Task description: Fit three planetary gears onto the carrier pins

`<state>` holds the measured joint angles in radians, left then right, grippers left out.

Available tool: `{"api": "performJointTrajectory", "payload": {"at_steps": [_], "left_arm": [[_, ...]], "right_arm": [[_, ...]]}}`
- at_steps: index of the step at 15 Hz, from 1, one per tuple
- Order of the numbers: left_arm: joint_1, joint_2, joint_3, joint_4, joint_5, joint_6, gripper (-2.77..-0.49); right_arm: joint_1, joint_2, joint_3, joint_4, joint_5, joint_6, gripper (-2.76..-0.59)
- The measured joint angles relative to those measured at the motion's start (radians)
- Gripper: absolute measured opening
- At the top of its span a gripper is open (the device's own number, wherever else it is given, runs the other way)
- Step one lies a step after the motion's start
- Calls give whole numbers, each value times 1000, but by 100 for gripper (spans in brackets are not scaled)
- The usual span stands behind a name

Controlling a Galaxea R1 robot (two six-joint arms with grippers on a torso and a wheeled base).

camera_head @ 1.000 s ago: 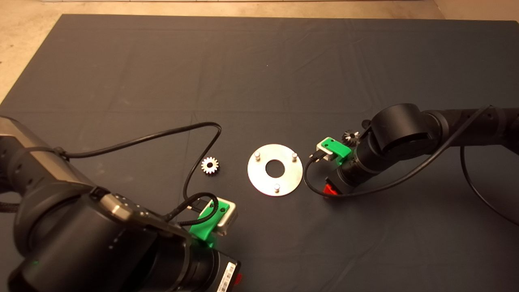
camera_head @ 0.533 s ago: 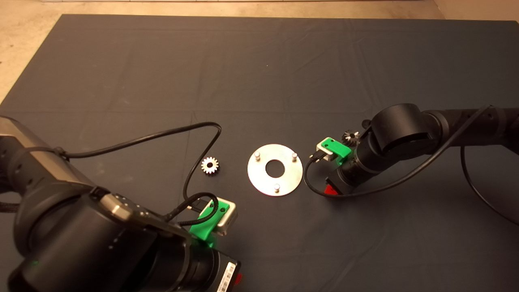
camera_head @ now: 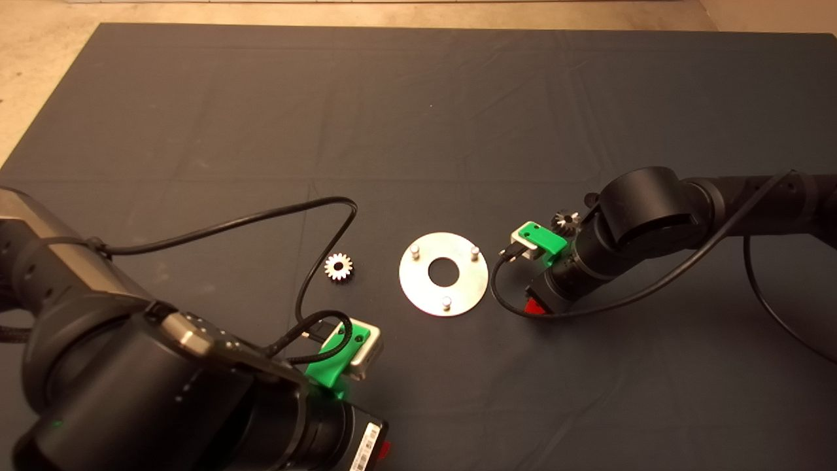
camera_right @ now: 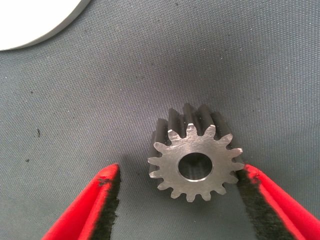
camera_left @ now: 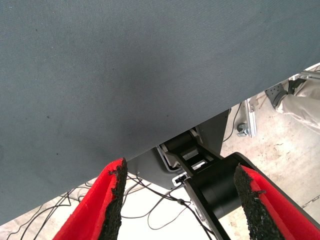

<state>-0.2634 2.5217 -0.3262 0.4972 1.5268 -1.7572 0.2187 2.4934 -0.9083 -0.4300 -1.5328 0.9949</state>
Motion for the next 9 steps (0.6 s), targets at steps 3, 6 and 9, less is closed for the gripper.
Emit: {"api": "performJointTrajectory", "payload": {"at_steps": [3,6,9], "left_arm": [[0,0,0,0,0,0,-179],[0,0,0,0,0,0,-179],[0,0,0,0,0,0,-179]], "right_arm": [[0,0,0,0,0,0,-181],[0,0,0,-1,0,0,-181],[0,0,-1,-4,0,-3,-181]]}}
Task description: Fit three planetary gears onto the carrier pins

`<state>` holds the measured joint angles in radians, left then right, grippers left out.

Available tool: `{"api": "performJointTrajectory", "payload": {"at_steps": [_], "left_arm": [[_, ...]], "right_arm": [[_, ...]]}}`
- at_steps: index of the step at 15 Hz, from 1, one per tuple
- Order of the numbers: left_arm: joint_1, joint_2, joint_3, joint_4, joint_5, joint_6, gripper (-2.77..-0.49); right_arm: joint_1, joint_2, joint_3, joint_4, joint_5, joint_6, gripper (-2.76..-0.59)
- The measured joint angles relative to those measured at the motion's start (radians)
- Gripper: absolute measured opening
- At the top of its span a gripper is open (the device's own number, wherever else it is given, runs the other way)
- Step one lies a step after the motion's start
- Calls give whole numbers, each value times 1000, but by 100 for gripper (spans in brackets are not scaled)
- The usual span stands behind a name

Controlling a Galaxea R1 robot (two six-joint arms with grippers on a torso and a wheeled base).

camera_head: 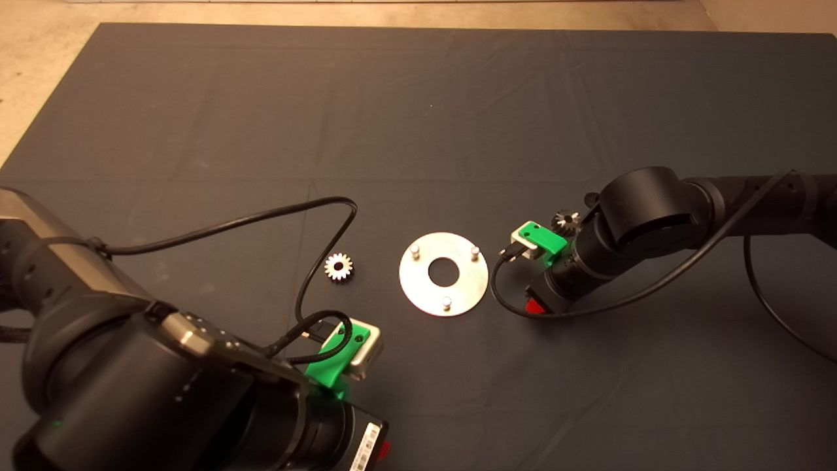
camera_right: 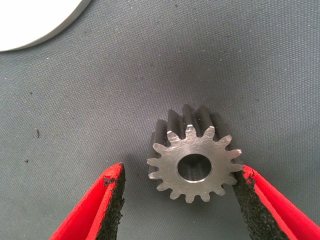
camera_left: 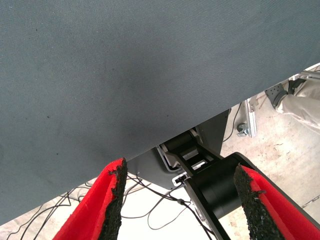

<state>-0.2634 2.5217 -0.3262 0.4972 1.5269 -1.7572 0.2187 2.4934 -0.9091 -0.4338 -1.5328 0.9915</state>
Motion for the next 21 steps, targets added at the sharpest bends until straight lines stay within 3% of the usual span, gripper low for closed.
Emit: {"api": "performJointTrajectory", "payload": {"at_steps": [6,8,11,13,21], "left_arm": [[0,0,0,0,0,0,-179],[0,0,0,0,0,0,-179],[0,0,0,0,0,0,-179],[0,0,0,0,0,0,-179],[0,0,0,0,0,0,-179]], "right_arm": [[0,0,-12,-4,0,-23,-181],[0,0,-13,-4,0,-26,-195],[0,0,-13,-9,0,-26,-195],[0,0,-13,-12,0,-27,-211],[-3,0,-13,-22,-1,-28,-224]]}}
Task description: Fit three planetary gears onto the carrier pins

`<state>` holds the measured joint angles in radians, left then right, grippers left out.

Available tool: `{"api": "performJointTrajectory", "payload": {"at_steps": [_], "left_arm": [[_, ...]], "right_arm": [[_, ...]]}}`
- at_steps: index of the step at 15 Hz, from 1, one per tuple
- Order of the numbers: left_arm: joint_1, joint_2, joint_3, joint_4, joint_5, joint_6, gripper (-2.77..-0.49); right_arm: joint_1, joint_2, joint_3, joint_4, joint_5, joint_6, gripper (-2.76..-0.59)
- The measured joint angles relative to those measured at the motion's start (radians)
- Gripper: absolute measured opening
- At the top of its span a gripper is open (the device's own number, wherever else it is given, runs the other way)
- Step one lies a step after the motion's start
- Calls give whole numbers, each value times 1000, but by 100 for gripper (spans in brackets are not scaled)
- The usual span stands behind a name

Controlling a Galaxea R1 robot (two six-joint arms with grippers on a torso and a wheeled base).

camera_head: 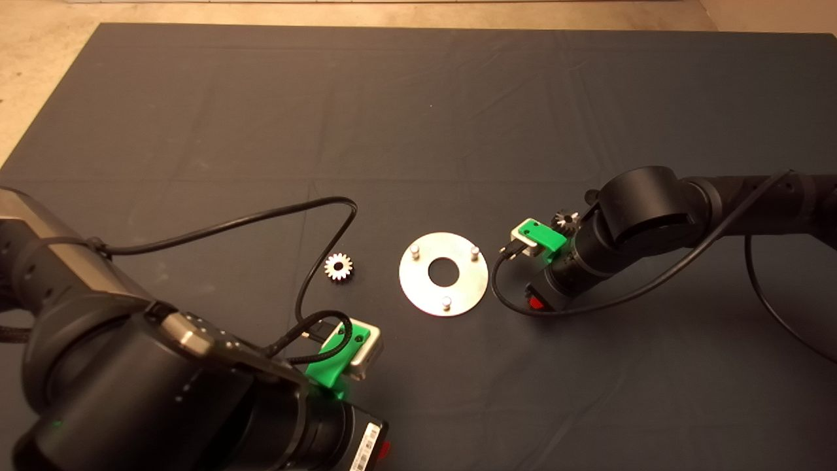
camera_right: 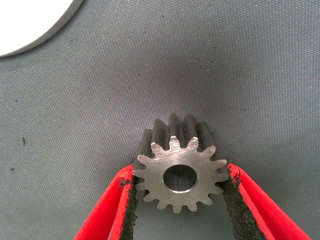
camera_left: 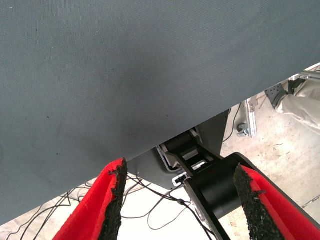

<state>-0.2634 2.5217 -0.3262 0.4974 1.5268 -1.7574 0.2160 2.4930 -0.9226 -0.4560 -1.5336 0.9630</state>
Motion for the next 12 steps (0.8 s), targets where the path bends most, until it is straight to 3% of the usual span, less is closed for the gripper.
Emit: {"api": "performJointTrajectory", "payload": {"at_steps": [12], "left_arm": [[0,0,0,0,0,0,-179]], "right_arm": [[-2,0,0,-8,1,-12,-234]]}}
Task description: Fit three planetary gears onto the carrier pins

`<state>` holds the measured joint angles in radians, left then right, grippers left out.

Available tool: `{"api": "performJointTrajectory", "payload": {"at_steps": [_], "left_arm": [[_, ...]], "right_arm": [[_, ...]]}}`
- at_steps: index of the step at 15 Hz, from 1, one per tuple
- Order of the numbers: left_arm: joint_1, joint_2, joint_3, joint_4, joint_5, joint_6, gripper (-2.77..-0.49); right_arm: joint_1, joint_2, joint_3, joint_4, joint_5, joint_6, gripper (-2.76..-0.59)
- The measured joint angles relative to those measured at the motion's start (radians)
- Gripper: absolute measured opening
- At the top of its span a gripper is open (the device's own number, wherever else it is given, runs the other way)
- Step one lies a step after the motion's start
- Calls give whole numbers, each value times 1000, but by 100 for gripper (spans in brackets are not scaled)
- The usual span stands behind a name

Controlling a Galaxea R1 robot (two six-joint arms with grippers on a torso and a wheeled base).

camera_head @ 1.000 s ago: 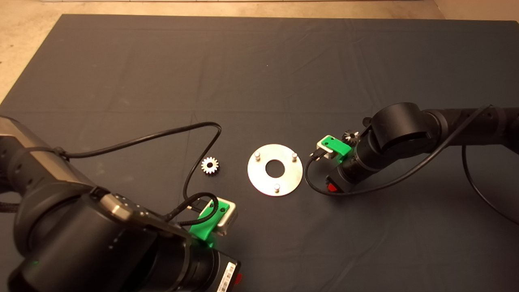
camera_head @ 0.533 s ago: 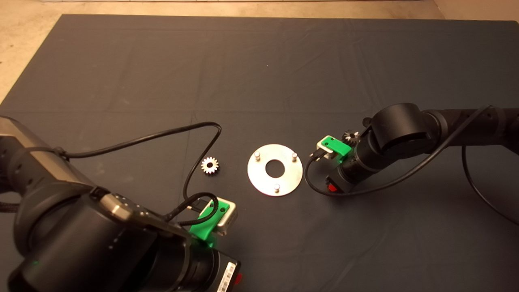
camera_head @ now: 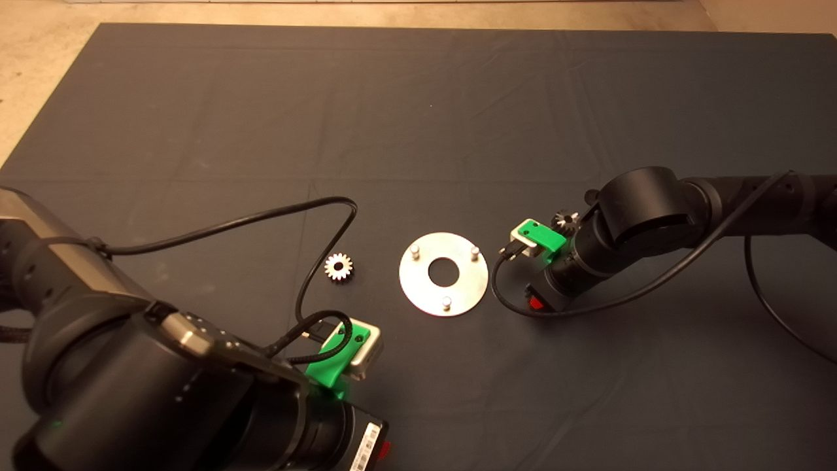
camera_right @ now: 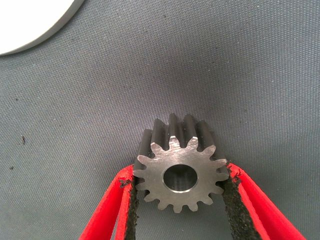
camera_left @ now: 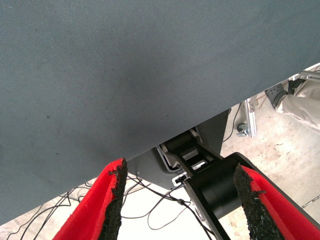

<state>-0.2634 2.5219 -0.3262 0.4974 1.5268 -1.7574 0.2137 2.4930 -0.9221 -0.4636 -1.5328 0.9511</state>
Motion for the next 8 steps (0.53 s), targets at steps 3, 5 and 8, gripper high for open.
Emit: {"api": "performJointTrajectory", "payload": {"at_steps": [3,5,8], "left_arm": [[0,9,0,0,0,0,-179],[0,9,0,0,0,0,-179],[0,11,0,0,0,0,-179]], "right_arm": [[0,-1,3,-5,1,-2,-237],[-3,-3,10,-10,0,-4,-237],[-4,-6,18,-15,-1,-4,-237]]}}
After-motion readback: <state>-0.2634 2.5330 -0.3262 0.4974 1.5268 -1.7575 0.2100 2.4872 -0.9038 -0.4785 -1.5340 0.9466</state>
